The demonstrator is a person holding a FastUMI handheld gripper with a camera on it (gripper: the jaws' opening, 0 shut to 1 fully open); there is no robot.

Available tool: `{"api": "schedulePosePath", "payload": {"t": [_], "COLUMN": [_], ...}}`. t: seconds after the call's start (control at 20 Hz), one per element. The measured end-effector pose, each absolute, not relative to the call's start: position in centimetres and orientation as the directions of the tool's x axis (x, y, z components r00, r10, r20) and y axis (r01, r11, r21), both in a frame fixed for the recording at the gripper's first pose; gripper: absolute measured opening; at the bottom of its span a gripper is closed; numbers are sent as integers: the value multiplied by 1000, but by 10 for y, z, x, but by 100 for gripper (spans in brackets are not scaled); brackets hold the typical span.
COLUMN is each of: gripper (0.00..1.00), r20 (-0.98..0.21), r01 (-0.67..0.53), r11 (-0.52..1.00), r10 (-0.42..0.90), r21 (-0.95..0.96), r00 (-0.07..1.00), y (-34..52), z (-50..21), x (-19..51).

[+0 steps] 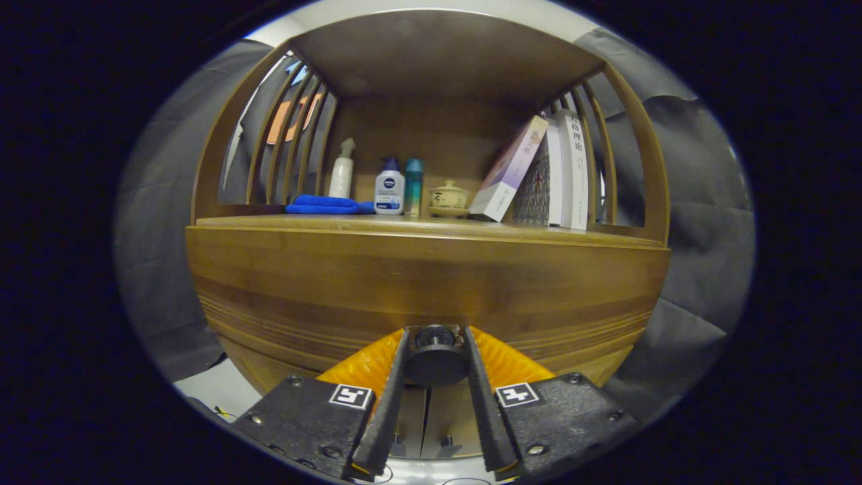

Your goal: Pull open the drawer, take out the items inside it, and place them on the countertop above the cabinet.

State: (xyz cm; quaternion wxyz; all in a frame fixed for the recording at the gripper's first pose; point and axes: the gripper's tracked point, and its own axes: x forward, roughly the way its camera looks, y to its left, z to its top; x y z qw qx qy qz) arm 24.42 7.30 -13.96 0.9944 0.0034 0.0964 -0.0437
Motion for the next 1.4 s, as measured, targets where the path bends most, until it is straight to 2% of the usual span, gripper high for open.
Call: {"api": "schedulePosePath", "payload": {"t": [0.15,0.55,1.4], "gripper": [48,38,36], "r20": [-247,-257,-255], "r01": [101,86,67], "r11": [993,996,998], "r10": [-83,-78,-62], "r21": [61,18,13], "r00": [965,963,965], "y": [74,73,77], "z": [-141,-140,-141], "x": [242,240,146]}}
